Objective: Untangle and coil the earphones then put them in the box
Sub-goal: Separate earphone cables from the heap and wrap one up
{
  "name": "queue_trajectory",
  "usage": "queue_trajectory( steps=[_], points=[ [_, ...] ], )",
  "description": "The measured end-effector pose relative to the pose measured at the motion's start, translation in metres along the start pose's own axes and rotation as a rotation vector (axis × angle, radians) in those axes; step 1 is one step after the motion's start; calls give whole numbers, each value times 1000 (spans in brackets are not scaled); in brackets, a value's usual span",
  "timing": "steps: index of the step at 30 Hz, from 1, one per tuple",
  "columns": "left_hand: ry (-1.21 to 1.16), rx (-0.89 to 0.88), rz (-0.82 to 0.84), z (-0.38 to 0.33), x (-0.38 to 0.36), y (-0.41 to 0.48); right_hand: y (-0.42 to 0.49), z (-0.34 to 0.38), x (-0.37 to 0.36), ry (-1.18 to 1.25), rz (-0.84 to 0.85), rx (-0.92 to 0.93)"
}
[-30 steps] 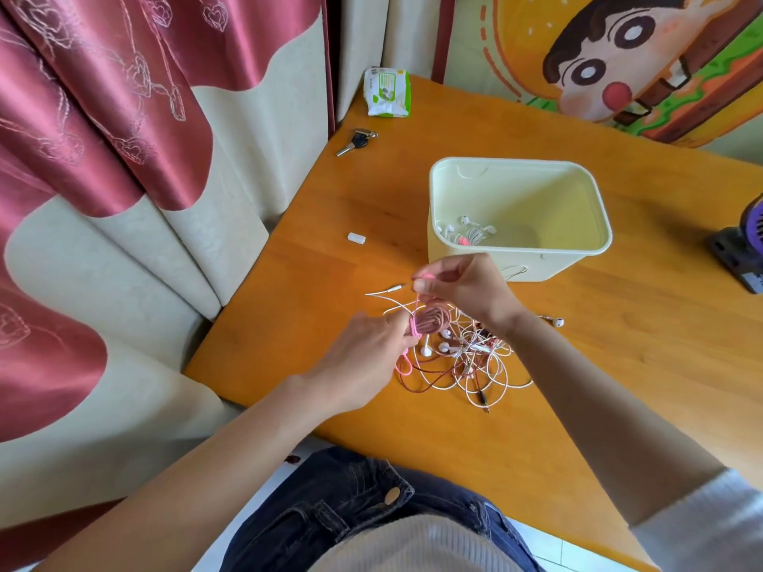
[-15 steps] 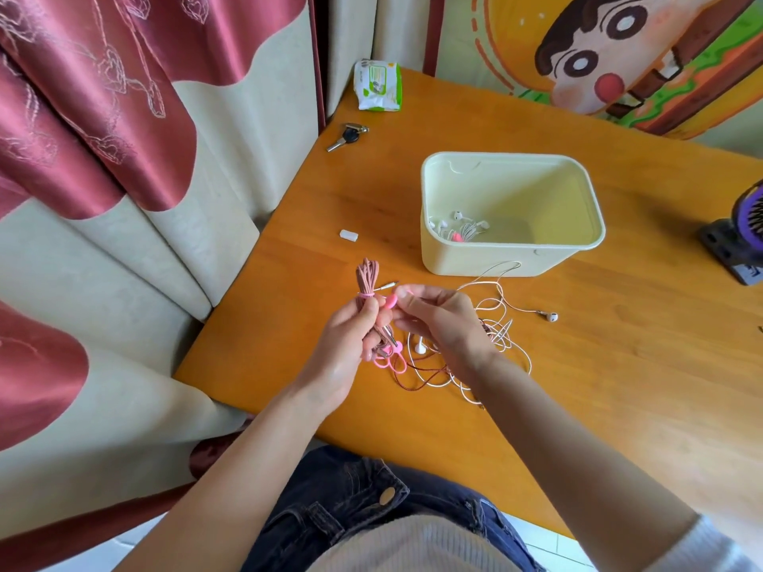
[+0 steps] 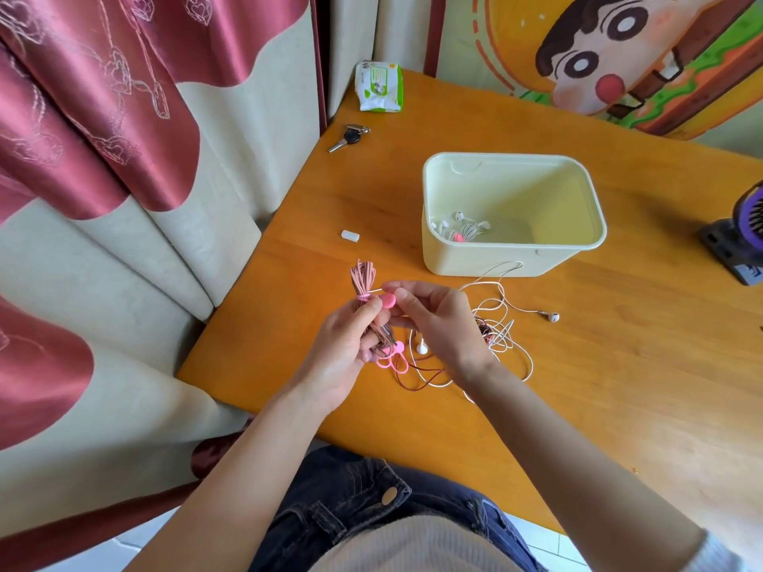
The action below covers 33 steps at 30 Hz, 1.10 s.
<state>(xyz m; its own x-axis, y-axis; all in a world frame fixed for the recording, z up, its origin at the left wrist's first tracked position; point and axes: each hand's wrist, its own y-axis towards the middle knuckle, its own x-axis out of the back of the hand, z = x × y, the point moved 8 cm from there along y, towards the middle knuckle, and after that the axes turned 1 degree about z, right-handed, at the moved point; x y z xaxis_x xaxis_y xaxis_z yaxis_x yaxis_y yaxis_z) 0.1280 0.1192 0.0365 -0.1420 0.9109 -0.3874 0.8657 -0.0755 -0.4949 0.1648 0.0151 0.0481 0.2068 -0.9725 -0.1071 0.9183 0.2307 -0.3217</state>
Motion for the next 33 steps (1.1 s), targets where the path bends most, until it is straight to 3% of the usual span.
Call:
queue_trajectory(
  steps=[5, 11, 21, 27, 33],
  points=[
    [-188, 32, 55, 0, -5, 0, 0, -1, -1, -7, -14, 3],
    [132, -64, -16, -3, 1, 2, -1, -2, 1, -46, -93, 21],
    [350, -163, -139, -10, 2, -2, 1, 0, 0, -341, -114, 84],
    [451, -110, -221, 2, 20, 4, -3, 1, -7, -460, -45, 126],
    [416, -136, -163, -1, 15, 0, 2, -9, -3, -156, -5, 10]
  ],
)
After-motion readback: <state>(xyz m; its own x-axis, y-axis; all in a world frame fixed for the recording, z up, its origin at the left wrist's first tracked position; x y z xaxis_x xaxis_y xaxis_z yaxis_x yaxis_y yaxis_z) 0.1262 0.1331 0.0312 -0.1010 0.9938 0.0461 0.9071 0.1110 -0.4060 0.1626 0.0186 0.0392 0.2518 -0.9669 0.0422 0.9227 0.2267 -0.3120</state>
